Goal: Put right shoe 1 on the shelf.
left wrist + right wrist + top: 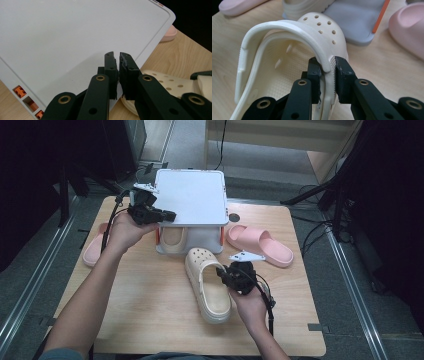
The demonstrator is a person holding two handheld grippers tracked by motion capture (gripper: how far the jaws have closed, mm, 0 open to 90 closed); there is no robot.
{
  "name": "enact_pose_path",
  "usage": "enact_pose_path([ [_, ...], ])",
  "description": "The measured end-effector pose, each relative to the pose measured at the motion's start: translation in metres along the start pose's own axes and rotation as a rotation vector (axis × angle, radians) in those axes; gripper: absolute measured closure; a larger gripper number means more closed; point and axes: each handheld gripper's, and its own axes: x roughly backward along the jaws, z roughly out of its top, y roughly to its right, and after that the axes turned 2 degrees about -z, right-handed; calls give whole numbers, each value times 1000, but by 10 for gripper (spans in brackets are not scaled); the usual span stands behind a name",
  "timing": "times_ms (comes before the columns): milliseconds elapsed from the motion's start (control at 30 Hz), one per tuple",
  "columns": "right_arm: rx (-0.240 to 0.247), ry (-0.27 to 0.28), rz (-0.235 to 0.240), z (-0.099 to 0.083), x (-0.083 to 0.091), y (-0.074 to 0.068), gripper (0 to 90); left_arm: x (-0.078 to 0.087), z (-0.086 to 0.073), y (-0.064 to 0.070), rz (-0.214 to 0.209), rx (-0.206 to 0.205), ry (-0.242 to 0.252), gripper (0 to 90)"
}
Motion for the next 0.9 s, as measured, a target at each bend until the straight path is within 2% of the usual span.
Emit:
enact_pose_path([
  [200, -1, 45, -16, 27, -12, 3, 772, 0, 0, -1, -6, -3, -1, 844],
  [367, -15, 53, -61, 43, -32, 10, 772, 0, -1, -1, -7, -5, 3, 843],
  [500, -19, 58, -103, 51, -46, 14, 772, 0, -1, -2, -10, -3, 4, 844],
  [567, -26, 56, -109, 52, -49, 15, 771, 0, -1, -2, -10, -3, 4, 844],
  [600, -23, 55, -129, 55, -56, 16, 772, 0, -1, -2, -9, -5, 4, 844],
  [733, -22, 57, -167, 57, -65, 16, 769, 0, -1, -2, -10, -4, 5, 844],
  [900, -44, 50, -180, 52, -74, 16, 763, 0, -2, -2, -14, -2, 10, 844],
])
